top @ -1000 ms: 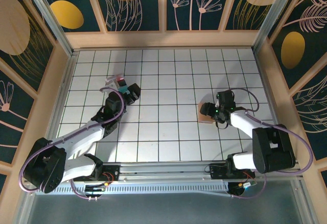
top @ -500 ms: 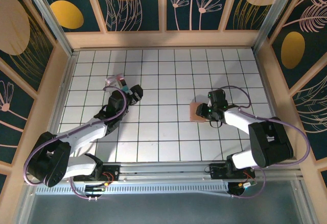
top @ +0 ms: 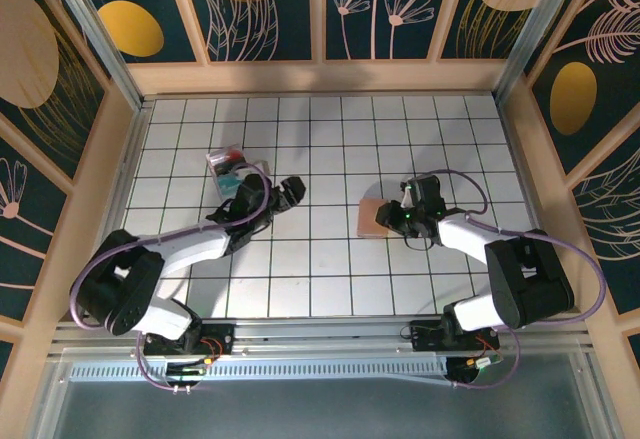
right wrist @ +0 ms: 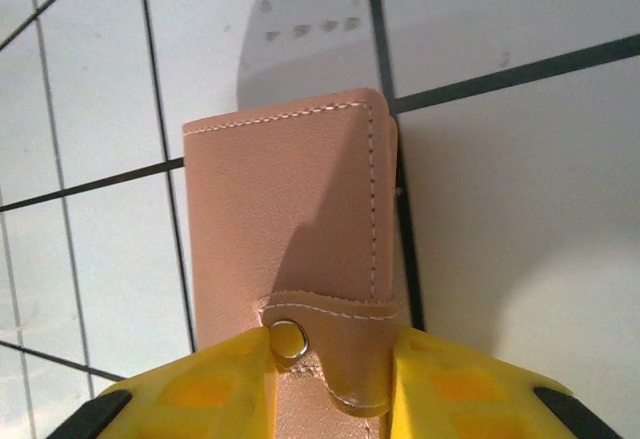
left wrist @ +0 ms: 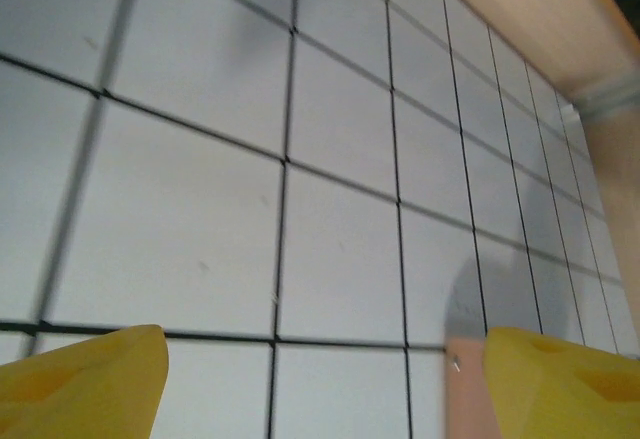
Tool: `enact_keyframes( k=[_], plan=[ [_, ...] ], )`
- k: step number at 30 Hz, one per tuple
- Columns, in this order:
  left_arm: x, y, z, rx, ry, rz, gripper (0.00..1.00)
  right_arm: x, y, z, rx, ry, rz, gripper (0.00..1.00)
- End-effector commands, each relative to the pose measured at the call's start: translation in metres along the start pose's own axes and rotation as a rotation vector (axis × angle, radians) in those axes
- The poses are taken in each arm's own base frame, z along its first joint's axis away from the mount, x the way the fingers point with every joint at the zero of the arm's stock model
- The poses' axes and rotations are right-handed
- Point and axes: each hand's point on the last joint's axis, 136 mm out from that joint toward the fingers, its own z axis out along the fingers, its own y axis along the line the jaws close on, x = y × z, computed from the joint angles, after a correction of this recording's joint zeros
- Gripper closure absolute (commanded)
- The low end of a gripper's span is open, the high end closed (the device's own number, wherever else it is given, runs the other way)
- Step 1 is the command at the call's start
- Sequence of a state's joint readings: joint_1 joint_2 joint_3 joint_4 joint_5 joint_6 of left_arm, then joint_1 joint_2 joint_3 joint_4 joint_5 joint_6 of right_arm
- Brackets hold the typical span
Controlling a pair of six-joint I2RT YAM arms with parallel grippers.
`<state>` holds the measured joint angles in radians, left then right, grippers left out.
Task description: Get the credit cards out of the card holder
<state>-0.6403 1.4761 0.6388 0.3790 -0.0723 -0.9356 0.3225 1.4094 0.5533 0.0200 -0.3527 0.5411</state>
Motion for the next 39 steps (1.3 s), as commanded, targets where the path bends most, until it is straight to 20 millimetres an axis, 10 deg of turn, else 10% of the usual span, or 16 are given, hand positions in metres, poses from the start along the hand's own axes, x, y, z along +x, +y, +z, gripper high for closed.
enact_keyframes(
  k=[1, 19, 39],
  plan=[
    [0.027, -0.026, 0.011, 0.081, 0.105, -0.024, 0.18, 0.003, 0.016, 0.002, -0.091, 0.012, 0.005, 0.7],
    [0.067, -0.043, 0.036, 0.161, 0.254, -0.064, 0.21, 0.003, 0.04, 0.006, -0.223, 0.025, 0.03, 1.0],
    [0.068, -0.059, 0.028, 0.263, 0.263, -0.108, 0.13, -0.013, 0.101, -0.028, -0.523, -0.02, 0.01, 1.0]
  ],
)
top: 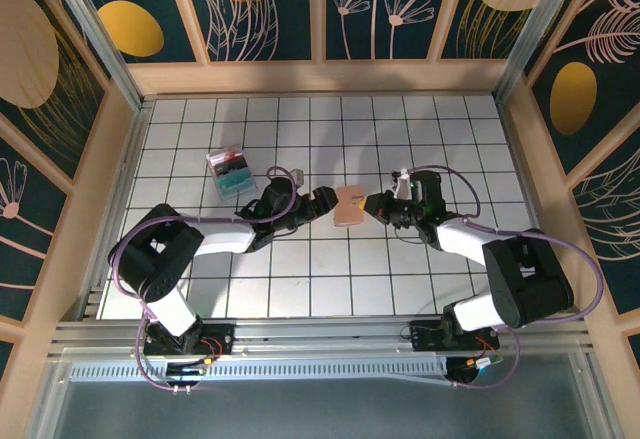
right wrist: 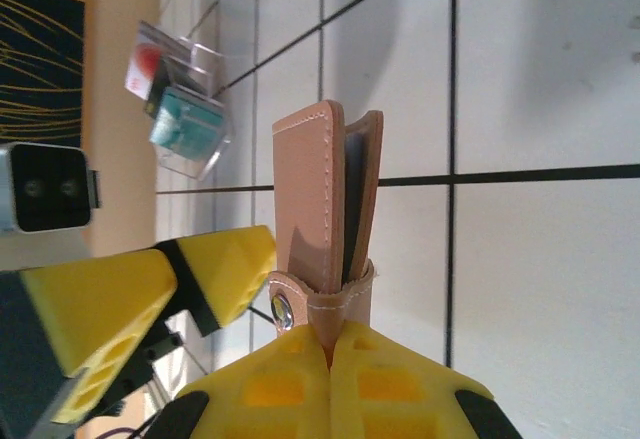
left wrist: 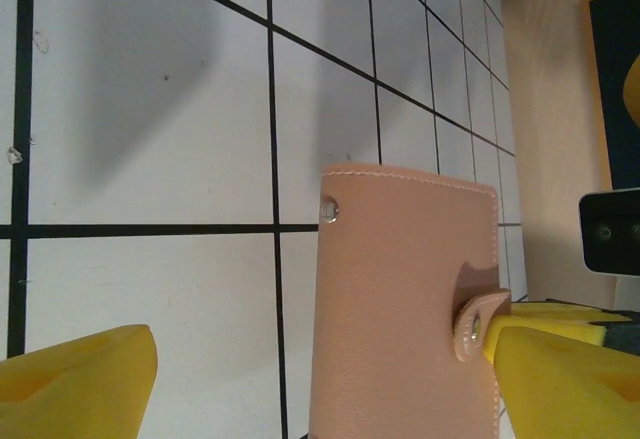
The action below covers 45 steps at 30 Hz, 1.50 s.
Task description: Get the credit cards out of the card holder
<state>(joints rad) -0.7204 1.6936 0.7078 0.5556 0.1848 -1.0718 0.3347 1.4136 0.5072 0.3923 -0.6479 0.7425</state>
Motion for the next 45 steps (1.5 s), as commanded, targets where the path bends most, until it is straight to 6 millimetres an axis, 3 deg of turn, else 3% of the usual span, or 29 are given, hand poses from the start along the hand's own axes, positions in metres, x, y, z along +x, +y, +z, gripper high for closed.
enact_keyframes(
  k=[1, 9, 13, 21, 32, 35, 39, 45],
  plan=[
    [0.001, -0.016, -0.002, 0.078, 0.004, -0.002, 0.13, -0.002, 0.031, -0.005, -0.13, -0.007, -0.026, 1.0],
    [-0.002, -0.041, 0.0, 0.172, 0.016, 0.04, 0.18, 0.001, 0.046, -0.002, -0.196, 0.013, -0.017, 1.0],
    [-0.004, -0.05, -0.001, 0.21, 0.012, 0.05, 0.25, 0.004, 0.052, 0.002, -0.22, 0.026, -0.016, 1.0],
    [-0.008, -0.062, -0.009, 0.255, -0.011, 0.061, 0.56, 0.007, 0.052, 0.01, -0.231, 0.045, -0.004, 1.0],
    [-0.014, -0.077, -0.022, 0.301, -0.042, 0.114, 0.86, -0.001, 0.041, 0.011, -0.079, 0.018, -0.052, 1.0],
    [-0.017, -0.082, -0.026, 0.305, -0.062, 0.16, 0.92, -0.009, 0.032, 0.005, 0.054, -0.019, -0.084, 0.84],
    [-0.023, -0.086, -0.032, 0.289, -0.095, 0.231, 0.99, -0.019, 0.025, -0.01, 0.2, -0.083, -0.1, 0.7],
    [-0.028, -0.087, -0.036, 0.256, -0.123, 0.301, 0.98, -0.026, 0.043, -0.025, 0.283, -0.163, -0.11, 0.65]
  ],
)
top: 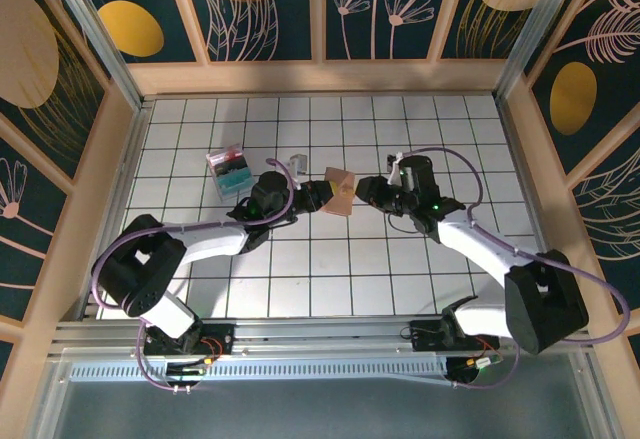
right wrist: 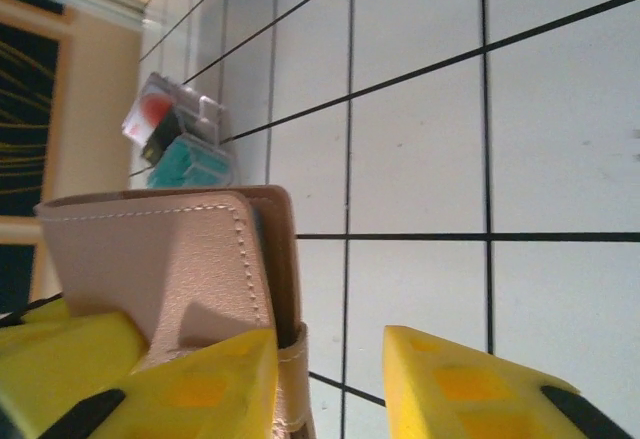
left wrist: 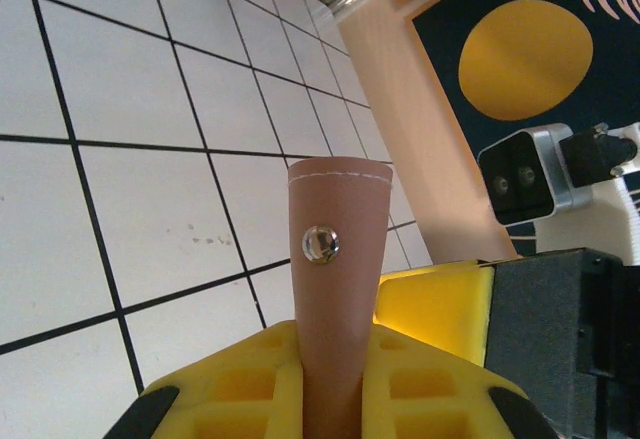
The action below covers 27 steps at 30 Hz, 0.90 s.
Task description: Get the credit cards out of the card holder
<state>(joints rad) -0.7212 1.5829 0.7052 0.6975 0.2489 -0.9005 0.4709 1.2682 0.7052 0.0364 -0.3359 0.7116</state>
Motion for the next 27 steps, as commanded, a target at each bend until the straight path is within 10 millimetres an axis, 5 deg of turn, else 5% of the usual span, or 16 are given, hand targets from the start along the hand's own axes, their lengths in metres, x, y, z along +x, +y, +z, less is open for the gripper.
enact_keyframes(
  k=[1, 13, 27],
  plan=[
    [-0.011, -0.012, -0.003, 0.006, -0.035, 0.087, 0.98, -0.007, 0.001, -0.013, 0.121, -0.058, -0.024, 0.65],
    [-0.01, -0.018, 0.002, 0.009, -0.045, 0.109, 0.97, 0.003, 0.037, -0.002, 0.086, -0.039, -0.023, 0.65],
    [-0.006, -0.018, 0.004, 0.03, -0.033, 0.084, 0.98, 0.001, 0.053, 0.013, 0.027, -0.017, -0.042, 0.66]
  ],
)
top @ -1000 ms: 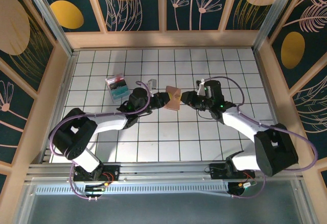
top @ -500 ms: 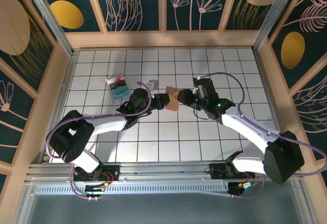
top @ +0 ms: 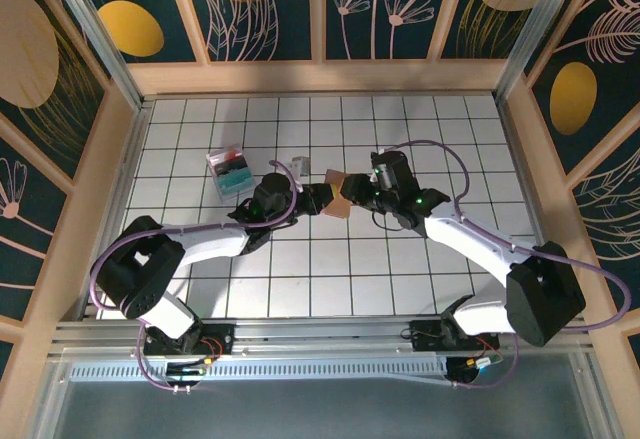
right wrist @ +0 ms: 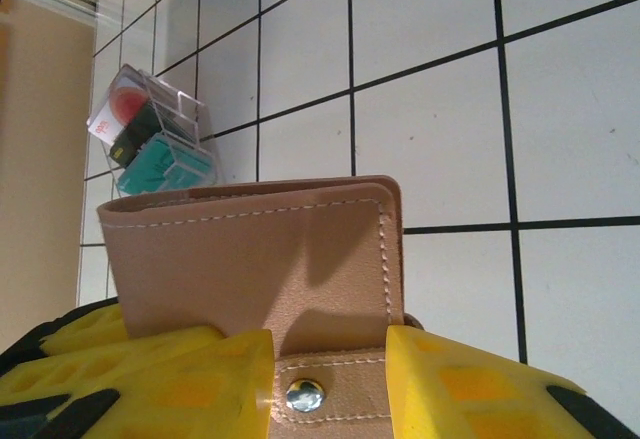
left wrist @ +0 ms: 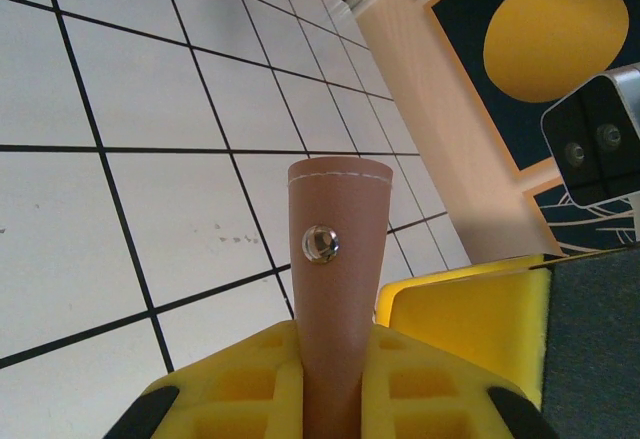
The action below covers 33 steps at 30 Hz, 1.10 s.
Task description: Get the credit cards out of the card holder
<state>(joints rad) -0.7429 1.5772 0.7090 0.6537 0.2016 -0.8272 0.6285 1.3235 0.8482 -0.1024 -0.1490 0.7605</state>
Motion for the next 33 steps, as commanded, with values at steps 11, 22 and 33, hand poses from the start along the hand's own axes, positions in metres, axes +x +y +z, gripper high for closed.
enact_keyframes(
  k=[11, 22, 33],
  plan=[
    [-0.019, -0.03, 0.002, 0.106, -0.057, 0.018, 0.98, 0.0, 0.017, 0.006, -0.059, 0.007, 0.012, 0.68],
    [-0.028, -0.043, -0.008, 0.161, -0.101, 0.032, 1.0, 0.01, -0.008, 0.017, 0.034, 0.026, 0.022, 0.67],
    [-0.038, -0.05, -0.015, 0.173, -0.149, 0.043, 1.0, 0.015, -0.023, 0.015, 0.094, 0.035, 0.013, 0.74]
  ],
)
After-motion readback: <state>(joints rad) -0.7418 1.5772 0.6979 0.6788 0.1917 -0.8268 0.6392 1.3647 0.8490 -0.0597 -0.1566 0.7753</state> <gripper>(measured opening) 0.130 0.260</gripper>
